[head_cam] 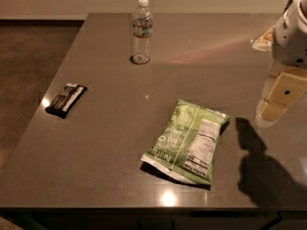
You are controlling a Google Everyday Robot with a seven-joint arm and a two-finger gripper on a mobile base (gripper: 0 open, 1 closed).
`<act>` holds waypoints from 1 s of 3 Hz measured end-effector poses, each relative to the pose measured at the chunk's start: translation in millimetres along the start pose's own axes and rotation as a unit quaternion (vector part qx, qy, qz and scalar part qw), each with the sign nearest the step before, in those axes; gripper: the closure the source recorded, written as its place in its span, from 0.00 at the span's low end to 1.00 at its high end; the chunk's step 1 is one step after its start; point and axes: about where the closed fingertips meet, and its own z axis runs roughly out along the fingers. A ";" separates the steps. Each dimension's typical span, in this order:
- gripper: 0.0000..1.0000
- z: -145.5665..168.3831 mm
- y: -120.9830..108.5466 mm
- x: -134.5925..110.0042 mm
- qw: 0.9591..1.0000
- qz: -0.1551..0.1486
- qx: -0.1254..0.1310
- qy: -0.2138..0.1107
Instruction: Pick green jalapeno chip bag
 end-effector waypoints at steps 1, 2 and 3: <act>0.00 1.0 1.2 -2.0 1.000 -0.003 -0.003 -0.002; 0.00 4.1 4.9 -7.9 1.000 -0.013 -0.013 -0.010; 0.00 20.4 18.0 -22.8 0.998 -0.041 -0.045 -0.034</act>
Offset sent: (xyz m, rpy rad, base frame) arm -0.0041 0.0164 -0.0124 0.0303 0.0566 0.0674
